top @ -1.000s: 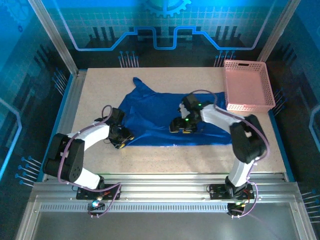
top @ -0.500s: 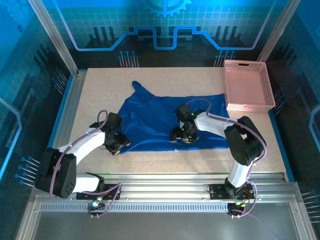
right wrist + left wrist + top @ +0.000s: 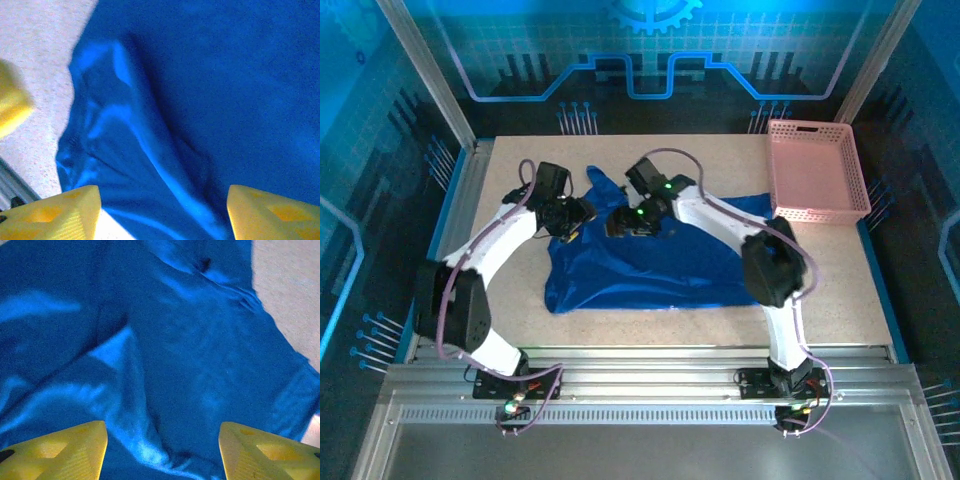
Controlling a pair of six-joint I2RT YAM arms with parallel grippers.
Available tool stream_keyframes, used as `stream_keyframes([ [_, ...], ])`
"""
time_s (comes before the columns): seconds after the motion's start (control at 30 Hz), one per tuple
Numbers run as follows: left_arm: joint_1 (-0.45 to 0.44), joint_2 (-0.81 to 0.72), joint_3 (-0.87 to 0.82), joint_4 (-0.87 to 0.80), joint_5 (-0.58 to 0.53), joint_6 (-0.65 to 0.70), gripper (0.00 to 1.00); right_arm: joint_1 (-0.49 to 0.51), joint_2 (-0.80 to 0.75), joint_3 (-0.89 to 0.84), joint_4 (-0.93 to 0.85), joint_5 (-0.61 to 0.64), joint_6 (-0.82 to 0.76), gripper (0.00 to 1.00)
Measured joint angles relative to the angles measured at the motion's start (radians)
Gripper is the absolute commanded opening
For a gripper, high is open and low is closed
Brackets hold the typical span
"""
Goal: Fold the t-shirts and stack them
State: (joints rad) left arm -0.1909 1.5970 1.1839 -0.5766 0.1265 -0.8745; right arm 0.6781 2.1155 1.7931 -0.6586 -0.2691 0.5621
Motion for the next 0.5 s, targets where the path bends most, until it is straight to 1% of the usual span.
stream_keyframes([
  [0.03,0.013,0.027,-0.001,0.009,0.003,-0.007,0.62,0.0,0.065,0.057,0.008,-0.023,-0.013,0.66],
  [0.13,0.046,0.054,-0.026,0.031,0.006,-0.024,0.63,0.003,0.188,0.129,0.006,-0.051,-0.042,0.65],
  [0.23,0.076,0.007,-0.094,0.053,0.006,-0.043,0.63,0.004,0.253,0.135,-0.002,-0.063,-0.052,0.64],
  [0.3,0.097,-0.04,-0.149,0.052,0.006,-0.048,0.64,0.004,0.256,0.135,0.013,-0.085,-0.057,0.6],
  [0.33,0.105,-0.065,-0.175,0.05,0.005,-0.049,0.64,0.005,0.256,0.135,0.027,-0.095,-0.061,0.57],
  [0.4,0.112,-0.109,-0.216,0.044,0.005,-0.052,0.64,0.013,0.256,0.131,0.048,-0.112,-0.068,0.47],
  [0.43,0.112,-0.132,-0.234,0.04,0.005,-0.051,0.64,0.019,0.256,0.13,0.051,-0.12,-0.073,0.38],
  [0.5,0.111,-0.171,-0.264,0.028,0.005,-0.051,0.64,0.032,0.256,0.13,0.06,-0.13,-0.076,0.26],
])
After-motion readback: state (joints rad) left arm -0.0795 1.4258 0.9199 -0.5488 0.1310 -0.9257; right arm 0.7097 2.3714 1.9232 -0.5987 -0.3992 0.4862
